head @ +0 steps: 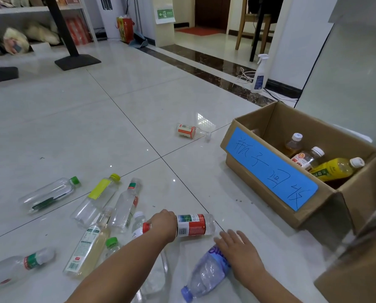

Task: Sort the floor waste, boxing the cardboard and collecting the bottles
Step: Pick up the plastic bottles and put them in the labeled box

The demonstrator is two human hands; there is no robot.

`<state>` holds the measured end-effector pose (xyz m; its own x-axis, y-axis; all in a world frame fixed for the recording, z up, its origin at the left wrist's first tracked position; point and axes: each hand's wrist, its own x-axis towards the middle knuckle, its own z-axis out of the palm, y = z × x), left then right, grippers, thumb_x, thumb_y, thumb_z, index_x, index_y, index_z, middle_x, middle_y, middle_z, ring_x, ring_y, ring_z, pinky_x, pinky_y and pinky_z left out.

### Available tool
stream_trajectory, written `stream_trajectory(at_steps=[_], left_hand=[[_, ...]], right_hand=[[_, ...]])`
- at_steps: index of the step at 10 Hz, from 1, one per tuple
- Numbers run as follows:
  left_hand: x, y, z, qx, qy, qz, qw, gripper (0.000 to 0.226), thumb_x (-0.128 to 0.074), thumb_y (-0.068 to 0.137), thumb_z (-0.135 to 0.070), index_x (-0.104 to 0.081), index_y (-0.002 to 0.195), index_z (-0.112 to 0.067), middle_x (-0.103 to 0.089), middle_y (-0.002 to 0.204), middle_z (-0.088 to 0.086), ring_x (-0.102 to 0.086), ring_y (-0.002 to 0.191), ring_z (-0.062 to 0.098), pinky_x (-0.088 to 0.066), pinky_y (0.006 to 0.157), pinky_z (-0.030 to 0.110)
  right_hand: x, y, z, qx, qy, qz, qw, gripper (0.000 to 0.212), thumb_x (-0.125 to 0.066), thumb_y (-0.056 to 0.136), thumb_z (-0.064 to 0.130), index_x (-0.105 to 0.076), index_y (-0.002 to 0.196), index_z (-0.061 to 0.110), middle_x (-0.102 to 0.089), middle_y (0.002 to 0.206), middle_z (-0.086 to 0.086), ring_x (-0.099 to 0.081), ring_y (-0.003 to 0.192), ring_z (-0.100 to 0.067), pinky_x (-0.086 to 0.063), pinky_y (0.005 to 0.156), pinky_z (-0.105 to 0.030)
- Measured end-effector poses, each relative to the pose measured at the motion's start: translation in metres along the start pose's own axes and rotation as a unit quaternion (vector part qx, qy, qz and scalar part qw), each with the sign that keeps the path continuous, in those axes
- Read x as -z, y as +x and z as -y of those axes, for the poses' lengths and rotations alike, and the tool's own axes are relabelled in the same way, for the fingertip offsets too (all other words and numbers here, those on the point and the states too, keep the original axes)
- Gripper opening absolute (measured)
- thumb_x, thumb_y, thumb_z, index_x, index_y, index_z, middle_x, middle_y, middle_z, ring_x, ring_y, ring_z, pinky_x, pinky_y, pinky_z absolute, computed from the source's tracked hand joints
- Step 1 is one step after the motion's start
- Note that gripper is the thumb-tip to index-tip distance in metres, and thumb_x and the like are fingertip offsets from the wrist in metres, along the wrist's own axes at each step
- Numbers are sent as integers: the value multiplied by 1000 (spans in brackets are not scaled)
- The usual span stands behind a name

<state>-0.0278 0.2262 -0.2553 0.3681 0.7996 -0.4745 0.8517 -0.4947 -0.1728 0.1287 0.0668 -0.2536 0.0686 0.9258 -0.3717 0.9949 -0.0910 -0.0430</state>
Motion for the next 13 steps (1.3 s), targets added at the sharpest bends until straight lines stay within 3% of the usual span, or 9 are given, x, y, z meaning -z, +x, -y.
stream_trajectory(at_steps=[1, 2, 4, 5, 7, 8, 10, 11, 13], left_hand=[[-3, 0, -9, 11, -34, 11, 999, 51, -66, 86, -21, -45, 131, -10, -54, 125, 11, -60, 112, 27, -52, 97, 41], [-6, -1, -22, 0, -60, 28, 998, 48, -64, 86, -21, -48, 130, -8, -56, 124, 11, -60, 112, 27, -53, 95, 41], [-15, -1, -43, -36, -152, 115, 981, 58, -68, 85, -28, -46, 135, -7, -57, 132, 10, -59, 119, 26, -48, 96, 30], [-14, 0, -46, -25, -229, 144, 962, 68, -69, 85, -28, -36, 140, -5, -49, 139, 12, -52, 126, 25, -45, 101, 29], [5, -13, -47, -54, -354, 121, 926, 62, -59, 92, -28, -27, 138, -2, -42, 138, 17, -49, 125, 28, -48, 99, 34], [56, -10, -56, -102, -380, 14, 919, 56, -61, 90, -35, -35, 132, -7, -43, 132, 15, -55, 115, 32, -52, 83, 39], [213, 9, -111, -188, -396, -136, 888, 68, -63, 88, -42, -36, 142, -10, -46, 139, 14, -46, 130, 31, -42, 104, 37], [269, 15, -146, -217, -268, -112, 932, 99, -57, 90, -49, 9, 153, -10, -6, 158, 26, -9, 148, 36, -15, 120, 45], [224, 12, -140, -189, -100, -117, 970, 100, -46, 90, -61, 24, 150, -23, 26, 157, 16, 20, 146, 36, 4, 117, 53]], right_hand=[[-21, -12, 37, -366, 364, -139, 845, 70, -75, 76, 24, -44, 136, 6, -46, 136, -14, -42, 128, -29, -36, 106, -35], [-45, -19, 55, -444, 665, 10, 601, 72, -72, 79, 40, -52, 127, -9, -60, 116, -21, -58, 108, -31, -47, 89, -35], [-65, 9, 73, -370, 769, 6, 521, 71, -69, 82, 29, -39, 139, 2, -51, 125, -22, -51, 116, -42, -47, 87, -52], [-61, -1, 63, -316, 858, 12, 404, 88, -83, 57, 33, -49, 129, -4, -61, 110, -21, -61, 96, -39, -54, 73, -48], [-3, 8, 46, -342, 852, -137, 373, 110, -86, 26, -3, -48, 129, -3, -65, 61, -19, -60, 42, -35, -53, 57, -47], [61, -12, 14, -266, 873, -161, 376, 81, -81, 65, -4, -34, 129, 12, -63, 104, -15, -65, 84, -33, -55, 75, -54], [185, 9, -85, -221, 858, -230, 403, 60, -75, 80, 26, -37, 126, 20, -59, 115, -8, -63, 93, -31, -54, 69, -48], [224, 7, -140, -259, 806, -189, 498, 79, -68, 78, 52, -33, 141, 19, -49, 139, -6, -49, 126, -31, -44, 91, -54], [177, -3, -167, -419, 514, -218, 716, 106, -60, 83, 56, 3, 152, 6, -6, 159, -12, -12, 146, -32, -17, 118, -43]])
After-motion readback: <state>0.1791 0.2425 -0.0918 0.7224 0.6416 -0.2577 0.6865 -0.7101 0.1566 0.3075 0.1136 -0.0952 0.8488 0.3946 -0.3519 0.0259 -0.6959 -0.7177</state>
